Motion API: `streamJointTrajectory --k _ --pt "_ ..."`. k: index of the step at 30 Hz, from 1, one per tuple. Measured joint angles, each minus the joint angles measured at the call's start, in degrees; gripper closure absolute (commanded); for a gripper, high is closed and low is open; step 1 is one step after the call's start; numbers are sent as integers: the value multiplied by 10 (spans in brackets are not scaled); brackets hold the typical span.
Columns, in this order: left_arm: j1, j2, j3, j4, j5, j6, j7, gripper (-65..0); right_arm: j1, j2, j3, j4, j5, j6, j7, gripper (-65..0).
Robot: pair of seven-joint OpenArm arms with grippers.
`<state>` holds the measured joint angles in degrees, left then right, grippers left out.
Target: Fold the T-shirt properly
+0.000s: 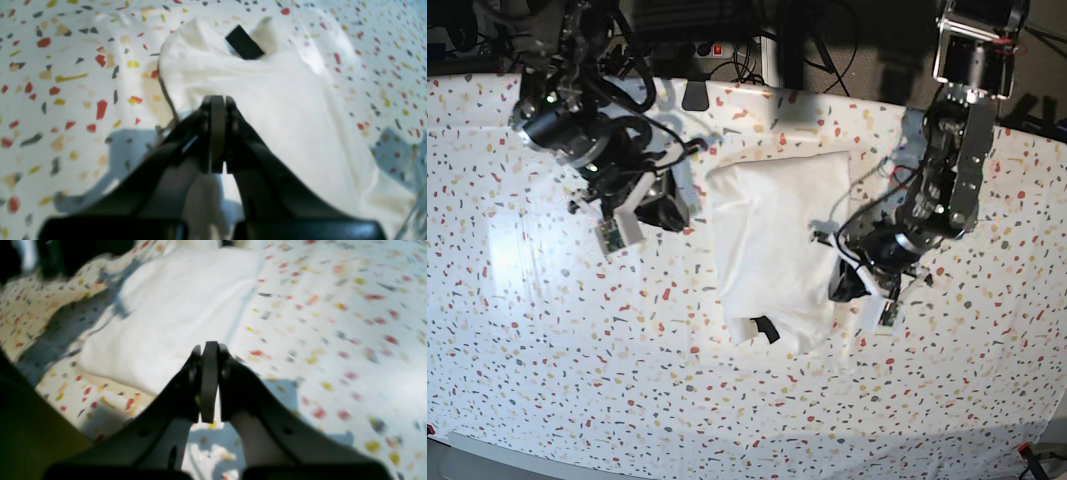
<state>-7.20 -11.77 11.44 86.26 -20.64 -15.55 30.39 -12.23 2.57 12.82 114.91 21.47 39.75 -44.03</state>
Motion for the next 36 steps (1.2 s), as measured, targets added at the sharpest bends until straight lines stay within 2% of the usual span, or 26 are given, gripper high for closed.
streamJointTrajectory --k 3,7,12,16,20,26,29,31,33,36 --pt "72 -16 -19 74 3 4 2 0 -24 -1 71 18 30 0 -16 0" --pt "168 -20 -79 161 -3 2 1 0 -61 -1 144 42 90 0 -73 0" --pt "289 -24 -172 254 -39 4 0 0 -117 -2 211 86 163 0 -126 0" --pt "385 -22 -236 287 -50 1 -3 0 -179 -10 250 99 190 0 -130 0" --pt "472 -23 -283 285 -48 0 -4 0 -242 -45 263 99 174 0 -130 0" --pt "571 -20 -302 285 -35 -4 -3 0 -329 -117 262 94 115 0 -108 0" --pt "594 -20 -303 275 -32 -10 -10 0 -336 -117 263 45 78 0 -84 0" --pt "594 -18 -302 243 -32 -38 -13 0 -336 -115 263 -15 67 0 -78 0" --pt "588 -17 -301 190 -46 -57 -17 0 -336 -115 264 -85 43 0 -53 0" --pt "557 -17 -302 80 -55 -65 -40 0 -321 -116 264 -191 27 0 -3 0"
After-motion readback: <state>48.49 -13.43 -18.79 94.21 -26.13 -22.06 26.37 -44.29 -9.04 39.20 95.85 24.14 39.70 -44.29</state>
